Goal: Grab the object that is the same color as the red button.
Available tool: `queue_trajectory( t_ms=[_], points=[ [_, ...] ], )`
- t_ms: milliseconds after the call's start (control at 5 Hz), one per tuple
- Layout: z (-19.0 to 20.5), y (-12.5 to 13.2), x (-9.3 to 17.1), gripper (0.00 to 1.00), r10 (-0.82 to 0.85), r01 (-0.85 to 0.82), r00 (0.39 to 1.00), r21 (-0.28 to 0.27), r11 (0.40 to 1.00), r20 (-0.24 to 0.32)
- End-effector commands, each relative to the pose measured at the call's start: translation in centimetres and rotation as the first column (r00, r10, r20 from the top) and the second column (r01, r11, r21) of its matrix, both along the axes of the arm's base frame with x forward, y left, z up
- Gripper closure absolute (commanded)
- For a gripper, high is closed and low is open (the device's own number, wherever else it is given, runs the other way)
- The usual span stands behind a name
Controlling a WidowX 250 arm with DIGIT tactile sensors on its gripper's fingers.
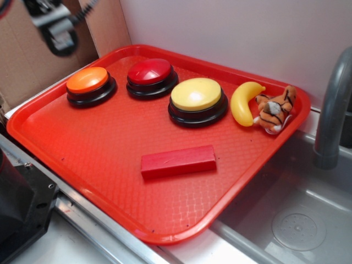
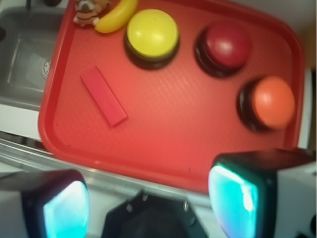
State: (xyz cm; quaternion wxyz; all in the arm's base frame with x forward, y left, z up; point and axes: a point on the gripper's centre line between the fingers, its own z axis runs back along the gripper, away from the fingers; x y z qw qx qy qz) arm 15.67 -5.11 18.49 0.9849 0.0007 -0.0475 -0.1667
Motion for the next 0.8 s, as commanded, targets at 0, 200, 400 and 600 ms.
queue_trajectory(
  t_ms=[0,200,400,600],
  points=[
    [-5.0,-4.6,3.5,0.00,-0.277,0.281,0.950,-0.009,0.960,0.148],
    [-7.4,-6.1,4.1,0.00,-0.308,0.313,0.939,-0.011,0.950,0.150],
    [-10.8,-6.8,5.0,0.00,-0.315,0.320,0.943,-0.029,0.947,0.109],
    [-13.4,-8.1,4.9,0.00,-0.374,0.378,0.925,-0.067,0.923,0.069]
  ],
)
